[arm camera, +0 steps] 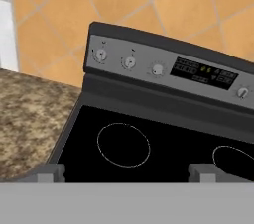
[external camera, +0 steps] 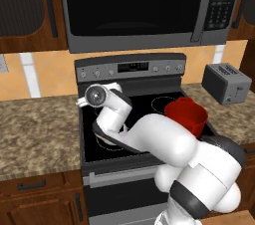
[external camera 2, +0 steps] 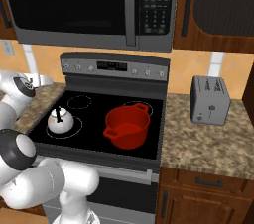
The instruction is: Pick the kettle from the counter and place it on a stove burner. Then turn the burner on.
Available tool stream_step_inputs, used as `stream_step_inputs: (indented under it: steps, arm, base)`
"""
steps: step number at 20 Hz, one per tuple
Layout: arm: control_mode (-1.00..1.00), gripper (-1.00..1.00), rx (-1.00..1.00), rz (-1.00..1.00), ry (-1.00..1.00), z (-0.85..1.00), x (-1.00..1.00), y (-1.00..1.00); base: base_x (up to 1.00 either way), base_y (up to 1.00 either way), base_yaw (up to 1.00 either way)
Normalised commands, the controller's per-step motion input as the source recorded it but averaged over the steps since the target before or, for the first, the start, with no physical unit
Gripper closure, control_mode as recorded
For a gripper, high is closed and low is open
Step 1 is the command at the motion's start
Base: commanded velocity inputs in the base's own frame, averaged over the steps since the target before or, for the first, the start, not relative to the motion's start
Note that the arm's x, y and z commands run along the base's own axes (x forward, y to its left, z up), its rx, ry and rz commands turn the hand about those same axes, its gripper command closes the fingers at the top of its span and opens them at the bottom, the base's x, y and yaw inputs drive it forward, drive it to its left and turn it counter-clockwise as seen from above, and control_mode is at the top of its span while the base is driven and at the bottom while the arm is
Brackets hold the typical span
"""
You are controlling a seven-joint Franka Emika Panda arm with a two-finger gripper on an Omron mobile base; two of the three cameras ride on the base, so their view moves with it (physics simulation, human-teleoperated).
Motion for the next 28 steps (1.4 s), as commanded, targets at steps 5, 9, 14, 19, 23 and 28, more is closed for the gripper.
stream_step_inputs:
  steps: [5,9,14,19,23,28]
  arm:
    - [-1.0,-1.0,0.0,-0.02,0.11,0.0,0.6,0.07]
    - [-1.0,-1.0,0.0,-0.01,0.09,0.05,0.5,0.02]
    - [-1.0,-1.0,0.0,0.0,0.01,0.0,0.39,0.04]
    - [-1.0,-1.0,0.0,0.0,0.0,-0.01,0.25,0.0]
    - [-1.0,-1.0,0.0,0.0,0.0,0.01,0.25,0.33]
    - [-1.0,-1.0,-0.01,-0.01,0.0,0.16,0.23,0.47]
  base:
    - [0.0,0.0,0.0]
    - [0.0,0.0,0.0]
    - [0.0,0.0,0.0]
    - [0.0,0.0,0.0]
    - [0.0,0.0,0.0]
    - [0.0,0.0,0.0]
